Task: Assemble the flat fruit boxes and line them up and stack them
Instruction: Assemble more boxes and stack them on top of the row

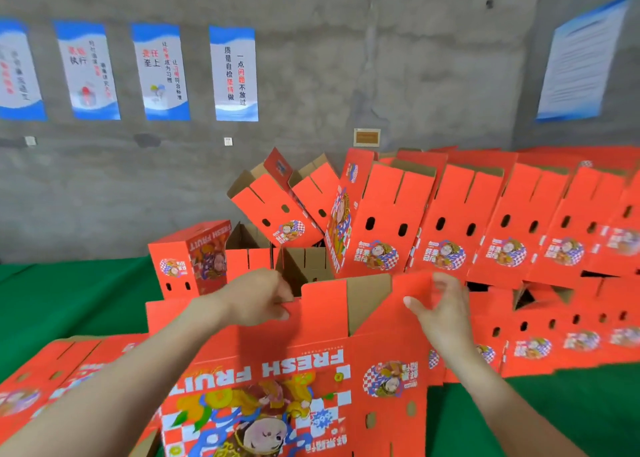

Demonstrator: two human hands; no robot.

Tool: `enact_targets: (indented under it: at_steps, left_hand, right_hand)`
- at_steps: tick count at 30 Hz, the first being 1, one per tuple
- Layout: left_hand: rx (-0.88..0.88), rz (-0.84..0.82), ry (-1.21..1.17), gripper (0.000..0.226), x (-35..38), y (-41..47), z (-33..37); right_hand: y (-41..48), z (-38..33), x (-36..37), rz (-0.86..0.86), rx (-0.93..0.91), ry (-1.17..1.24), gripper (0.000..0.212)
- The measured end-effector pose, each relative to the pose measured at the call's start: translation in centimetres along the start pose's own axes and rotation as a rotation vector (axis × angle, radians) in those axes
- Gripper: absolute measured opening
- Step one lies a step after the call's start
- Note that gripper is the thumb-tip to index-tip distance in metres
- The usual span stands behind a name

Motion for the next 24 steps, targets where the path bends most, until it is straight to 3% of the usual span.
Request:
enact_targets:
  at_steps: [2,4,7,13,16,20,24]
  left_hand:
    - [0.016,0.023,0.068,0.042,0.2,0.5,1.1]
    - [0.029,0.056,0.119,0.043,0.1,0.8,2.2]
    - [0.105,0.109,0.115,0.03,-0.1,1.0,4.3]
    - [0.21,0.281,0.115,0.013,0.4,0.2,6.4]
    - [0.233,0.295,0.01,0.017,0.9,0.2,5.8]
    - [0.184,0.245,-0.182,0.042,0.6,0.1,3.2]
    - [0.045,0.081,-0.31,0.025,0.1,-0.8,0.5]
  right_hand:
    - [-1.0,-1.2,-0.9,0.242,-0.392,-0.169,0.044]
    - [-2.7,-2.2,-0.6,0.108,-0.523,-0.121,0.03]
    - [-4.3,-2.1,0.7,-0.297,-0.304,-0.157,0.025]
    - [-3.9,-2.5,-0.7,-0.642,-0.181,-0.155,0.016]
    - [-4.3,-2.5,-1.2,-0.655,-0.203,-0.189,0.02]
    - [-4.4,-1.8,-1.9,-0.681,-0.187,-0.188,0.022]
    - [-4.7,-1.8,-2.8,-0.728,-0.161,-0.148,0.025]
Point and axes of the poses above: each hand's wrist, its own y-axis towards the middle knuckle, its own x-axis out of the palm, z = x × y, the point moved 1 cm from there along y, towards the middle knuckle
